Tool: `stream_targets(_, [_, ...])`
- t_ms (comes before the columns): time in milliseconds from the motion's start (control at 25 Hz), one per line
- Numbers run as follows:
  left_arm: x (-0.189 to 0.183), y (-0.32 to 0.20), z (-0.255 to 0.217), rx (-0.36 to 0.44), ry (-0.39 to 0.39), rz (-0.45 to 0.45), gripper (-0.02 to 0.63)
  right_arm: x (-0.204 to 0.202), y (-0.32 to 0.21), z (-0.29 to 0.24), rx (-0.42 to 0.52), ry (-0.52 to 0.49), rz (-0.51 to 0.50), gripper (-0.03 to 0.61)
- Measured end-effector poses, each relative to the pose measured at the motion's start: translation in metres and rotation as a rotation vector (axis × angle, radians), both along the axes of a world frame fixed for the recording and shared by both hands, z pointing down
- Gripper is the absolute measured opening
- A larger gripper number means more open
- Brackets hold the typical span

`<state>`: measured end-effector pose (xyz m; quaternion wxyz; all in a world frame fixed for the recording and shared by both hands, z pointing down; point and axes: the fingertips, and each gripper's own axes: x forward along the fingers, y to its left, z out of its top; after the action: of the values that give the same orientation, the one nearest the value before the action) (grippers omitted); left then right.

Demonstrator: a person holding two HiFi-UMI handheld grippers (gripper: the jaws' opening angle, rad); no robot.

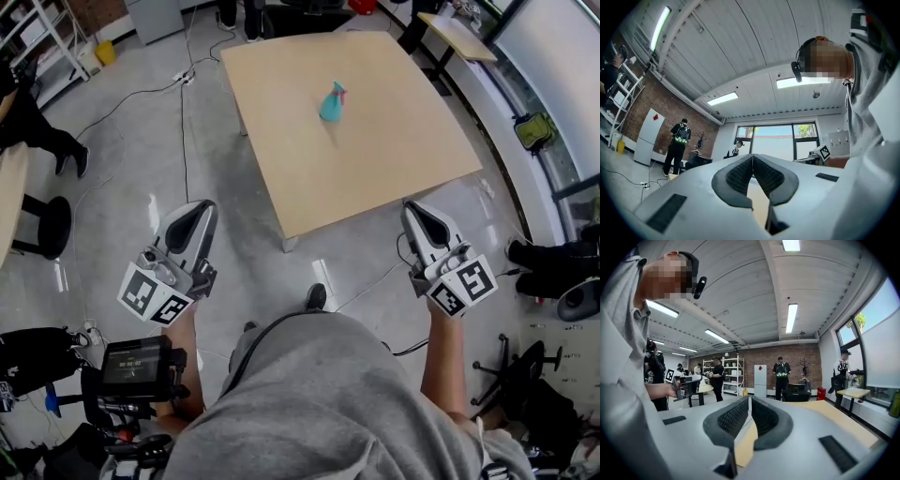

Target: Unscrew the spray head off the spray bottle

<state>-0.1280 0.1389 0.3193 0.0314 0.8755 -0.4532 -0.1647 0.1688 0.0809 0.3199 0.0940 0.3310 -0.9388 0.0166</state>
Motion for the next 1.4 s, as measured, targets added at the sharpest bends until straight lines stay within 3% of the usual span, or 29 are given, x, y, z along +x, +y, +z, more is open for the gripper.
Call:
stream_targets(280, [0.047, -0.062, 0.003, -0.023, -0.004, -0.08, 0.005, 0.031, -0.075, 0.011, -0.028, -0.015, -0.113, 0.008])
stream_targets(600, [0.069, -0.117, 0.006, -0.073, -0.046, -0.112, 0.005, 0.047, -0.139, 0.032, -0.08, -0.06, -0.155, 0.008])
stream_targets(800, [0.051, -0.125, 0.014, -0.055, -0.037, -0.043, 0.005, 0.029, -0.132, 0.028, -0.049, -0.065, -0.1, 0.009])
stream_targets(1000, [0.03, -0.182, 0.004, -0.025, -0.053, 0.019, 0.005, 0.0, -0.181, 0.018, -0.008, -0.073, -0.058, 0.041])
stream_targets(1080, [0.02, -0.2, 0.0, -0.017, -0.046, 0.058, 0.004, -0.016, -0.194, 0.014, -0.002, -0.059, -0.04, 0.078])
stream_targets(1280, [-0.025, -0.219, 0.01, -0.031, -0.028, 0.131, 0.005, -0.072, -0.205, 0.012, 0.006, -0.041, -0.01, 0.089])
stream_targets(1400, [-0.01, -0.252, 0.024, -0.056, -0.031, 0.217, 0.005, -0.074, -0.216, 0.013, -0.003, -0.028, 0.024, 0.089])
